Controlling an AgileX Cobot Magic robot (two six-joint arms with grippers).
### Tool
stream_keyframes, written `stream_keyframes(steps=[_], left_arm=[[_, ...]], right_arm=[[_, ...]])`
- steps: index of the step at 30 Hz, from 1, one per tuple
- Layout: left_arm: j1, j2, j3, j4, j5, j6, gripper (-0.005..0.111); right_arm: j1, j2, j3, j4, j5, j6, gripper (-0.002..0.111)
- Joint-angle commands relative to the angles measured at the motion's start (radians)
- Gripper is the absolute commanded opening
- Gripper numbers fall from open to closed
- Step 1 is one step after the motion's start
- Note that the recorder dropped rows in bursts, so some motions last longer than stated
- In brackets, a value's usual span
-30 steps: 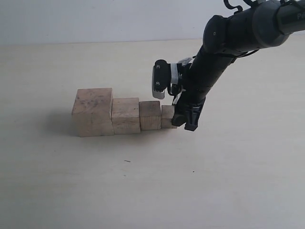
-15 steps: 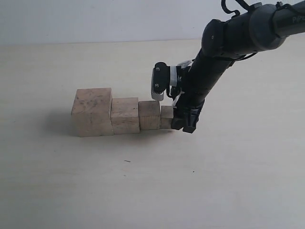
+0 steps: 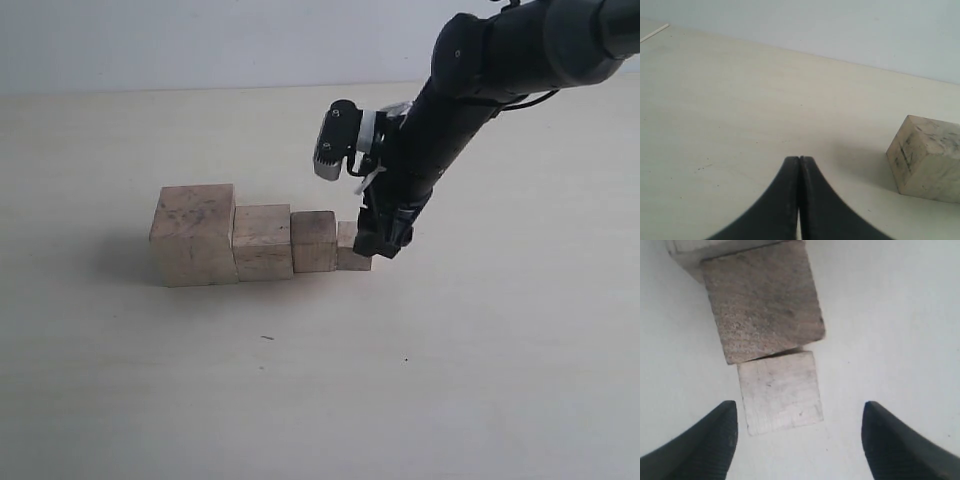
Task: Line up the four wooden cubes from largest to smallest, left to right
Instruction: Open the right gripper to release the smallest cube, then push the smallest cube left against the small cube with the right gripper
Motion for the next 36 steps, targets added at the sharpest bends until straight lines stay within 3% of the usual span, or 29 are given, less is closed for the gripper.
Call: stream_keyframes(steps=[1, 8, 12, 19, 36], left_arm=[[-0.003, -0.005, 0.002, 0.002, -0.006, -0.001, 0.000], [-0.003, -0.005, 0.002, 0.002, -0.006, -0.001, 0.000], [-0.003, -0.005, 0.002, 0.002, -0.006, -0.001, 0.000], [-0.003, -0.005, 0.002, 0.002, -0.006, -0.001, 0.000], [-0.003, -0.005, 0.002, 0.002, -0.006, -0.001, 0.000]], right_arm=[[0.001, -0.061, -0.001, -0.105, 0.031, 0.126, 0.067], [0.001, -0.088, -0.001, -0.245, 0.033, 0.421, 0.056], [0.001, -0.066, -0.001, -0.247, 0.039, 0.537, 0.036], [0.001, -0.014, -0.001, -0.192, 0.075, 0.537, 0.000], [0.001, 0.058, -0.001, -0.131, 0.025, 0.538, 0.000]])
